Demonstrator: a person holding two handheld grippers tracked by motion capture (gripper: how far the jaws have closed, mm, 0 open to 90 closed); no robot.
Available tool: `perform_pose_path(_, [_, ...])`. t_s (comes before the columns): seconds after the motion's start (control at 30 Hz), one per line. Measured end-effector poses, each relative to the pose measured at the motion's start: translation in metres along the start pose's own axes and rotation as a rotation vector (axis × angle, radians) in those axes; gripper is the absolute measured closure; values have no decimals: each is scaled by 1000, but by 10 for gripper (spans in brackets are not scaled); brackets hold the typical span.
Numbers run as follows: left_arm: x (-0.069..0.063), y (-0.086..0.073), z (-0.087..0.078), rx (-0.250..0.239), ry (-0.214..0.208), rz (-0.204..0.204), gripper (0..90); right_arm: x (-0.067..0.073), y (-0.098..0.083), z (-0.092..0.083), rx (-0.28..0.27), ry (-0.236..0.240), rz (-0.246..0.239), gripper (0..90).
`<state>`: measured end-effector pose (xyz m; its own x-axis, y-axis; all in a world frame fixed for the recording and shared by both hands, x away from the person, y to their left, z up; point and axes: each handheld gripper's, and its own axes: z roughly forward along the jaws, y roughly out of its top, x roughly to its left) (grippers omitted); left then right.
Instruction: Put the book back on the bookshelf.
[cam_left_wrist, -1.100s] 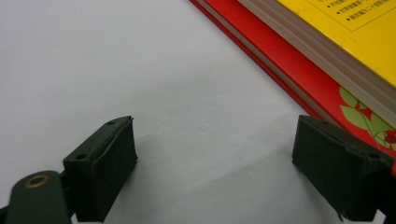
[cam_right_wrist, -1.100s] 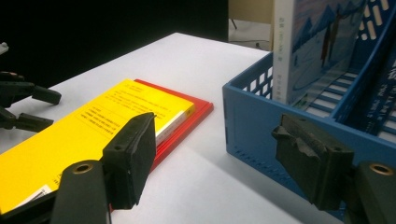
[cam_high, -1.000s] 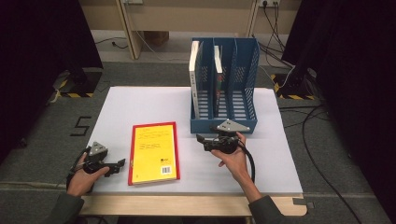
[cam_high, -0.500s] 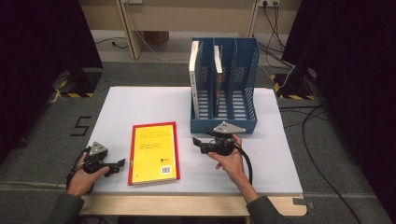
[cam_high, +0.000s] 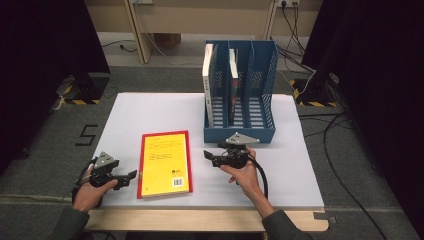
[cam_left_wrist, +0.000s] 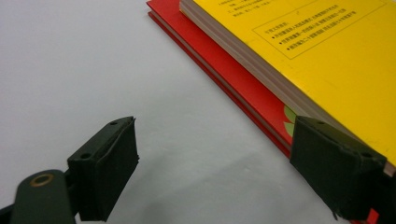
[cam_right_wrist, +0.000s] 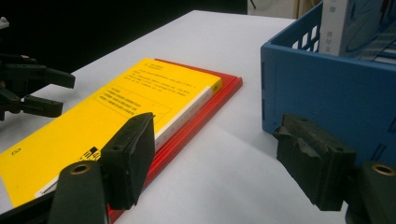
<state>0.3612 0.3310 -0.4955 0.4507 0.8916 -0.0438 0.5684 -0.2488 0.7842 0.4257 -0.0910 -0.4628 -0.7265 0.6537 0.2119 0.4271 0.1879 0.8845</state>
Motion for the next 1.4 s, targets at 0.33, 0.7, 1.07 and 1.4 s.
perform_pose_path(0.33, [-10,2,2,9,-29,18,146,8,-8,13,45,28,-10,282])
perform_pose_path(0.7, [-16,2,4,40,-43,14,189,10,-12,21,72,46,15,282])
perform_pose_path(1.07, [-35,4,9,51,-88,62,143,14,-14,29,93,53,-7,282])
perform_pose_path(1.4, [-35,4,11,51,-69,49,88,19,-16,37,114,76,-3,282])
